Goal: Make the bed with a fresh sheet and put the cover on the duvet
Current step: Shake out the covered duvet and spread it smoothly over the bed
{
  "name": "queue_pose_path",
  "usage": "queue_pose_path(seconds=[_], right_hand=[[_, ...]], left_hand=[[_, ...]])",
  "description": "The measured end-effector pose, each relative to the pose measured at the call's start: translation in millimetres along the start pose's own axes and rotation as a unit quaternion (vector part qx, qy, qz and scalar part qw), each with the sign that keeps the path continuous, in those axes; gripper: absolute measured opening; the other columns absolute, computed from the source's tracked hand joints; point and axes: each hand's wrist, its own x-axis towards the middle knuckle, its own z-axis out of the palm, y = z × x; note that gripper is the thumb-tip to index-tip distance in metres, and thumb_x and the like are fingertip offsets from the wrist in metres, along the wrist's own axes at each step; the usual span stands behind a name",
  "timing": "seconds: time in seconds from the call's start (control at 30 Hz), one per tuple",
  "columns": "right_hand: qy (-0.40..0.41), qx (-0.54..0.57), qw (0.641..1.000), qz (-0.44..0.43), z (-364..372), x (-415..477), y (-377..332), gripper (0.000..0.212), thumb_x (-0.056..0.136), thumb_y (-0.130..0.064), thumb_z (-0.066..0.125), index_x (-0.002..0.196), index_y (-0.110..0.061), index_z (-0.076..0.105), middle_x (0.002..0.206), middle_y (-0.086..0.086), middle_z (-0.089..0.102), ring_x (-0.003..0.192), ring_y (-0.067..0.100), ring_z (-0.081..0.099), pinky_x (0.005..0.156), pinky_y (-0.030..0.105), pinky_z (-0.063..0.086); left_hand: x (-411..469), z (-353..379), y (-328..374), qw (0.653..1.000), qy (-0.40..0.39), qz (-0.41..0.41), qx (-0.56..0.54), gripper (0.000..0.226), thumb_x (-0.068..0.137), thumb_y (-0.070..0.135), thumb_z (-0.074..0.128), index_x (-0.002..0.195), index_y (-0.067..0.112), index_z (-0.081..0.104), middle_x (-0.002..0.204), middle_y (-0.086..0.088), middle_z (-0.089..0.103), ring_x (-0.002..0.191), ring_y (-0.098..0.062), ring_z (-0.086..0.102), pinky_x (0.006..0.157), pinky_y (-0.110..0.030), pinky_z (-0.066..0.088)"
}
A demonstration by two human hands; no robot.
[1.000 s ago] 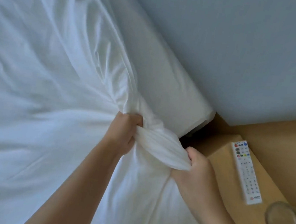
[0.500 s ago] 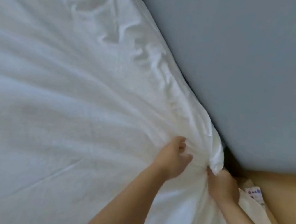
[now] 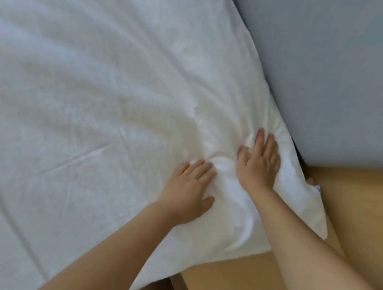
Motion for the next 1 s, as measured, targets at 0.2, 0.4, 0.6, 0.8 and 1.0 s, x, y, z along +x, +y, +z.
queue_pose_path(seconds=[0.2, 0.4, 0.6, 0.8, 1.0], right_hand=[[-0.071, 0.132, 0.987, 0.051, -0.7, -88.4, 9.2, 0.065, 0.092, -0.026, 0.053, 0.148, -0.015, 0.023, 0.157, 0.009, 0.012, 0.144, 0.022, 0.008, 0.116, 0.041, 0.011], [-0.171, 0.342, 0.903, 0.197, 14.4, -214.1, -5.5, 0.007, 0.089, -0.014, 0.055, 0.082, -0.016, 0.054, 0.082, -0.007, 0.051, 0.079, 0.014, 0.050, 0.063, 0.011, 0.040], [-0.299, 0.604, 0.568, 0.473, 36.6, -239.0, -27.6, 0.037, 0.092, -0.034, 0.056, 0.121, -0.011, 0.054, 0.112, 0.008, 0.060, 0.105, 0.021, 0.055, 0.087, 0.036, 0.044], [-0.256, 0.767, 0.456, 0.373, 29.0, -236.5, -48.7, 0.038, 0.074, -0.026, 0.068, 0.111, -0.016, 0.061, 0.098, 0.005, 0.073, 0.099, 0.024, 0.066, 0.089, 0.041, 0.050], [-0.272, 0.829, 0.414, 0.259, 16.2, -233.7, -61.3, 0.040, 0.085, -0.032, 0.059, 0.123, -0.016, 0.059, 0.117, 0.011, 0.065, 0.110, 0.033, 0.060, 0.092, 0.051, 0.049]], left_hand=[[-122.5, 31.9, -8.7, 0.978, 0.083, -0.118, -0.151, 0.044, 0.085, 0.019, 0.060, 0.128, 0.011, 0.057, 0.136, 0.000, 0.052, 0.131, -0.019, 0.043, 0.112, -0.032, 0.024], [-198.8, 65.3, 8.9, 0.800, 0.142, -0.427, -0.397, 0.013, 0.089, 0.013, 0.059, 0.092, 0.021, 0.070, 0.089, 0.015, 0.066, 0.088, -0.008, 0.058, 0.072, -0.009, 0.041], [-211.5, 79.6, -2.5, 0.255, 0.207, -0.586, -0.741, 0.037, 0.081, 0.036, 0.068, 0.111, 0.017, 0.058, 0.107, -0.002, 0.061, 0.099, -0.018, 0.059, 0.080, -0.036, 0.047], [-215.1, 41.5, -14.8, 0.124, 0.340, -0.382, -0.850, 0.052, 0.062, 0.004, 0.066, 0.113, 0.012, 0.057, 0.112, -0.014, 0.068, 0.105, -0.038, 0.063, 0.090, -0.055, 0.049], [-221.5, 7.5, 12.0, 0.163, 0.333, -0.327, -0.869, 0.042, 0.063, 0.013, 0.073, 0.104, 0.014, 0.064, 0.103, -0.010, 0.072, 0.095, -0.031, 0.069, 0.081, -0.048, 0.056]])
